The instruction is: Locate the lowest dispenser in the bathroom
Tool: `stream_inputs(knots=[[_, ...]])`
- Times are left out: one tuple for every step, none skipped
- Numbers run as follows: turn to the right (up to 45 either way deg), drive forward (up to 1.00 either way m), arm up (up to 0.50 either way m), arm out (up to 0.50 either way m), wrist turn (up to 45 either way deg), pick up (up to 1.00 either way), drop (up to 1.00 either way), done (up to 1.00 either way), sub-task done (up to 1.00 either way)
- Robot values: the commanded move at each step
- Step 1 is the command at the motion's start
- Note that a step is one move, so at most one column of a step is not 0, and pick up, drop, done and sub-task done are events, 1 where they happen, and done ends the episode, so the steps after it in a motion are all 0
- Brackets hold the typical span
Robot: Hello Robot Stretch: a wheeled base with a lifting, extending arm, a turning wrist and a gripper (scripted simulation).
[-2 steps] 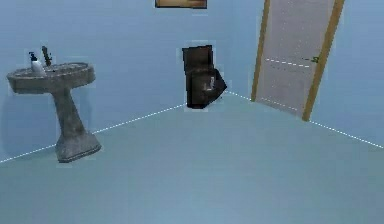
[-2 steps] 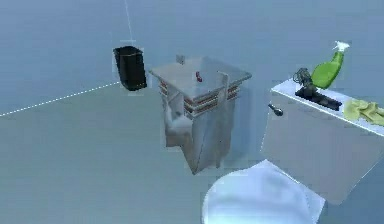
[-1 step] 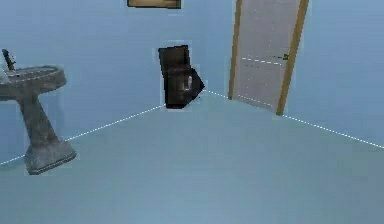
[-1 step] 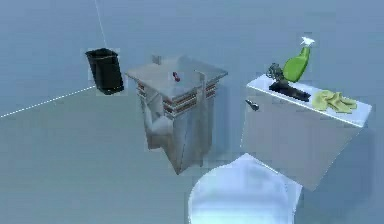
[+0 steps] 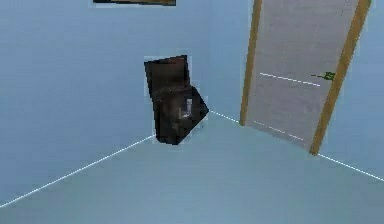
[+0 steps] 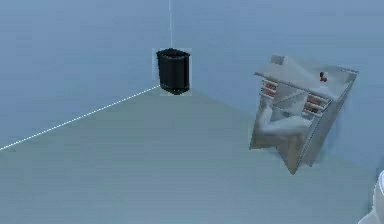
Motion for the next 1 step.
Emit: stream_inputs(knots=[[0.0, 1.0, 0.0, 0.0, 0.0, 0.0, 0.0, 0.0, 0.0]])
